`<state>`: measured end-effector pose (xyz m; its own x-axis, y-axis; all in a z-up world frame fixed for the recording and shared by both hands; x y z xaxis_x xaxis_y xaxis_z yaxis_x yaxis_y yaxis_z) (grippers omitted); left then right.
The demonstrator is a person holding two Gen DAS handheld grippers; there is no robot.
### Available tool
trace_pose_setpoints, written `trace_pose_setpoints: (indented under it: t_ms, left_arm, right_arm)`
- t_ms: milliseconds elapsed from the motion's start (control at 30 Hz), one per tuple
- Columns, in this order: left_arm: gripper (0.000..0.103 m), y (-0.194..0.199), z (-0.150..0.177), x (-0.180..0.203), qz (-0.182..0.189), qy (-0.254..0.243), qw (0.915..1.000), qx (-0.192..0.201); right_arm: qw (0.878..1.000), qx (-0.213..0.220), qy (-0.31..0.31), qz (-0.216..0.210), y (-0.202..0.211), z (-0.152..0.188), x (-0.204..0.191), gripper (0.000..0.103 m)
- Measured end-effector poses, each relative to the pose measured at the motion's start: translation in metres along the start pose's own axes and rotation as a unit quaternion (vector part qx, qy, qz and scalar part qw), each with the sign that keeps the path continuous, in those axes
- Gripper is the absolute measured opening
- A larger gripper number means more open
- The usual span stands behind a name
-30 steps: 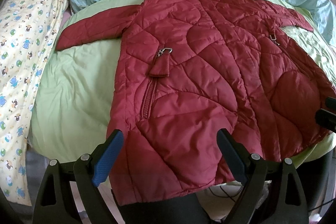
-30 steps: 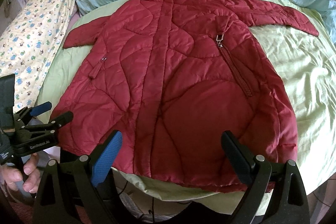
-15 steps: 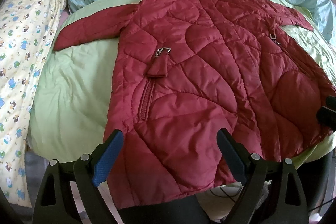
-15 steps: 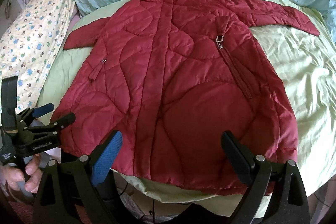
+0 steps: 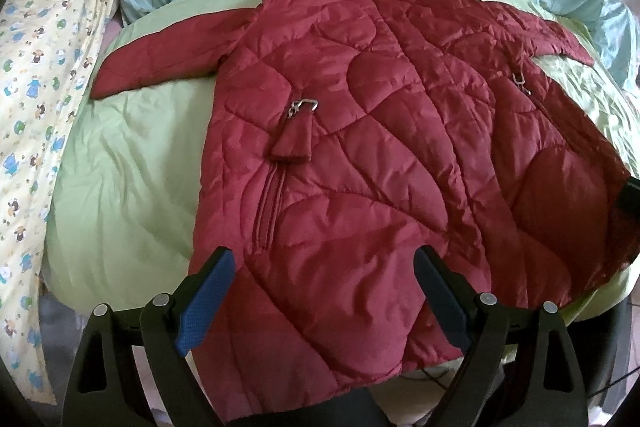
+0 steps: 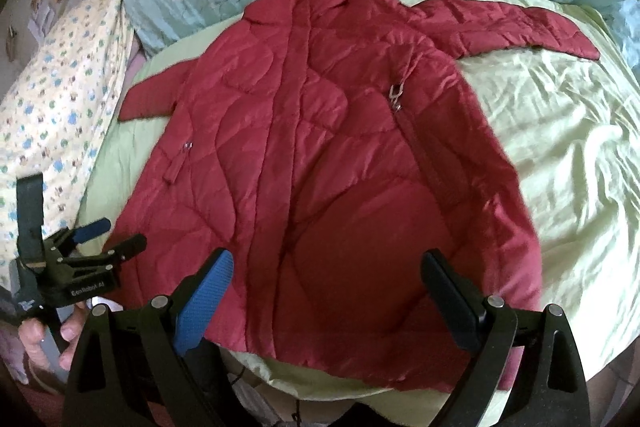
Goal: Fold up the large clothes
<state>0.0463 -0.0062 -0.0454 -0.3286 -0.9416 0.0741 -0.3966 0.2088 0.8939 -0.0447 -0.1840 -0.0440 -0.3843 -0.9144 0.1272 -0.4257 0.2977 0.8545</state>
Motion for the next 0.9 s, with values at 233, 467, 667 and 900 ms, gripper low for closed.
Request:
trace_pose_setpoints:
  t_ms: [233,467,667,900]
  left_arm:
    - [0.093,-0.007,-0.015,-0.005,0.004,0.004,1.0,0.007]
    - [0.093,-0.021,-0.034,-0.011,-0.004,0.006,0.9999,0.007]
    - [0.093,-0.035,-0.053,-0.017,0.004,0.015,0.9998,0.009]
    - [0.093,-0.053,-0.081,-0.023,0.01,0.025,0.9995,0.018]
  right_arm:
    - [0.999,0.015,-0.032,-0.005,0.001,-0.022,0.03,0.096]
    - [0.997,0.023,-0.069,-0.001,-0.006,-0.047,0.072,0.096]
    - [0.994,0.025,-0.104,0.009,-0.019,-0.071,0.114,0.096]
    - [0.983,0.045,-0.176,0.008,-0.054,-0.114,0.191,0.094]
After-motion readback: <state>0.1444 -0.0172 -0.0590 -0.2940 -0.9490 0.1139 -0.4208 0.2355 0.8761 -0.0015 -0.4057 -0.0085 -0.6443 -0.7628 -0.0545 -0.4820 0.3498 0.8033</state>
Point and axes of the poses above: each gripper's, at about its wrist camera, not at the fingertips, and y roughly against the way its jaws point, x to its right, z to its underside, the point moved 4 cm from there along -y, roughly the way its jaws point, and after that the axes turned 11 degrees about z, right-handed, at the moved point
